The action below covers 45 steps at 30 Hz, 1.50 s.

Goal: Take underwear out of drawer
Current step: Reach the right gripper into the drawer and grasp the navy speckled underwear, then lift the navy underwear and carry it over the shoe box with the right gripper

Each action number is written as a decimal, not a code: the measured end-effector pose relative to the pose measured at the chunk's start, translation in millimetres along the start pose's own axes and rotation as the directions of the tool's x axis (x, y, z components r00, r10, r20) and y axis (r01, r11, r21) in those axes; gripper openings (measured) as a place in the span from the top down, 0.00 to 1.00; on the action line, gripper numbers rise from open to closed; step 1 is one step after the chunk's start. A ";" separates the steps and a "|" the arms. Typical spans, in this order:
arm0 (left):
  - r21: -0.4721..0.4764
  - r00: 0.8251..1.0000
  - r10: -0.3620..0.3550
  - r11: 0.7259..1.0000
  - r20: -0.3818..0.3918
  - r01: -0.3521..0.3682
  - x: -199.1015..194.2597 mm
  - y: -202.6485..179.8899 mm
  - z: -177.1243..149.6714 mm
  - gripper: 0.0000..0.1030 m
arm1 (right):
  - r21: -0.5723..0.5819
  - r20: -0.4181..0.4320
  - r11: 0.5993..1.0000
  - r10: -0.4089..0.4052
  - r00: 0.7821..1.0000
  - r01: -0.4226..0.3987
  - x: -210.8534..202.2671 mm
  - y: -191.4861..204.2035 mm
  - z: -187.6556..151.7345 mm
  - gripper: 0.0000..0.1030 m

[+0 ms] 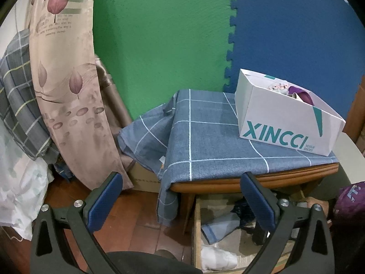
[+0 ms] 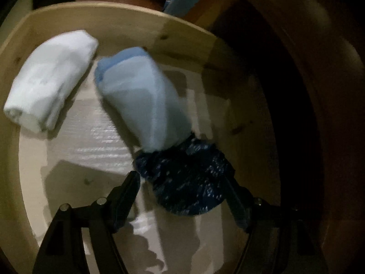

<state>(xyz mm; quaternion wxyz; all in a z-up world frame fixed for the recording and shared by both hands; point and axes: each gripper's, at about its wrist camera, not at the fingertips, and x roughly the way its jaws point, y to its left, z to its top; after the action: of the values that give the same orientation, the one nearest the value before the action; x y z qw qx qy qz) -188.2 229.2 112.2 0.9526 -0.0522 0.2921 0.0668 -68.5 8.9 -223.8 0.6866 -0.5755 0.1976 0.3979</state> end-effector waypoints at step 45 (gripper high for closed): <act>0.019 1.000 0.016 1.000 -0.014 -0.016 6.2 -8.2 -1.0 0.01 | 0.708 0.198 0.574 0.399 0.895 -0.413 -153.8 -79.3 -69.3 0.72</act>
<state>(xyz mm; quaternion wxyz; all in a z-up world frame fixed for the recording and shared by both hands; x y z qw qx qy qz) -182.4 221.6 108.4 0.9504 -0.0415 0.3000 0.0712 -87.3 -107.5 -79.4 0.7504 -0.1866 0.4608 0.4356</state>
